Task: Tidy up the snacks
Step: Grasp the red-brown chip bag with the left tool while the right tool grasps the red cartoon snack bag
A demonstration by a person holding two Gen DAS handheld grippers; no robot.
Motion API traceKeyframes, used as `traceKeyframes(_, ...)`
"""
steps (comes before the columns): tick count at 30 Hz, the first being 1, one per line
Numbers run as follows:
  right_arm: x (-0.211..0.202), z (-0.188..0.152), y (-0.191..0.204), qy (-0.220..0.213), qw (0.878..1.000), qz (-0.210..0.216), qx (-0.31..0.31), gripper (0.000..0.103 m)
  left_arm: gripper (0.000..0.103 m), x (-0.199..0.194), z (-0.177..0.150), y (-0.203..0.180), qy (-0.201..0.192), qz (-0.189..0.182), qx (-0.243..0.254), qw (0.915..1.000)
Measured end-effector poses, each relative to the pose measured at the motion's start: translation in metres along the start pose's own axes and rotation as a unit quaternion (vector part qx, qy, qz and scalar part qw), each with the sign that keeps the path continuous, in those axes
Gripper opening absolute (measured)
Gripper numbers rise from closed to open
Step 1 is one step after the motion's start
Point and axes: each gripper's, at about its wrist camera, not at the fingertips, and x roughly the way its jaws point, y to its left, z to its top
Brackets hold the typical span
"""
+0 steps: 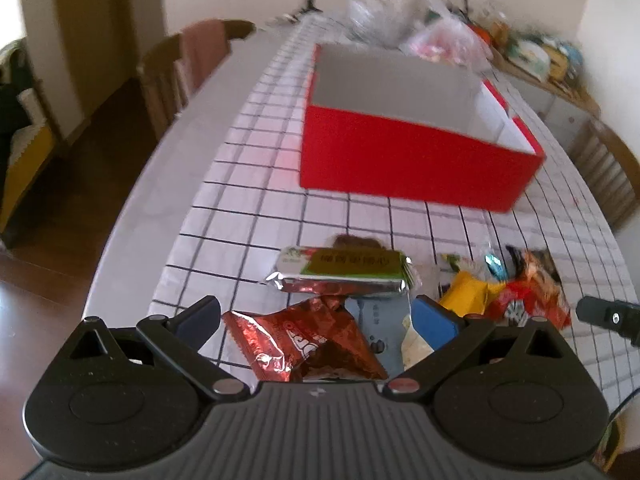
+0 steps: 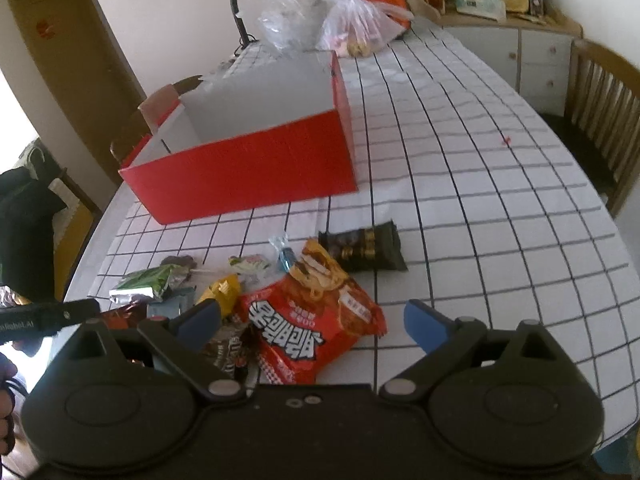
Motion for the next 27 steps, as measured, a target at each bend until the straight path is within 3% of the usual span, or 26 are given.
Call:
traceKeyframes(9, 0.013, -0.016, -0.003, 0.014, 0.998, 0.003, 0.068, 0.098, 0.102, 0.030, 0.008, 0.002, 0.040, -0.068, 0.114, 0.9903)
traceKeyframes(20, 0.043, -0.013, -0.004, 0.004, 0.983, -0.030, 0.182, 0.099, 0.102, 0.043, 0.016, 0.025, 0.057, -0.117, 0.195, 0.9722)
traceKeyframes(27, 0.060, -0.009, -0.003, 0.009, 0.976, -0.051, 0.211, 0.100, 0.102, 0.066, 0.019, 0.030, 0.075, -0.140, 0.214, 0.9639)
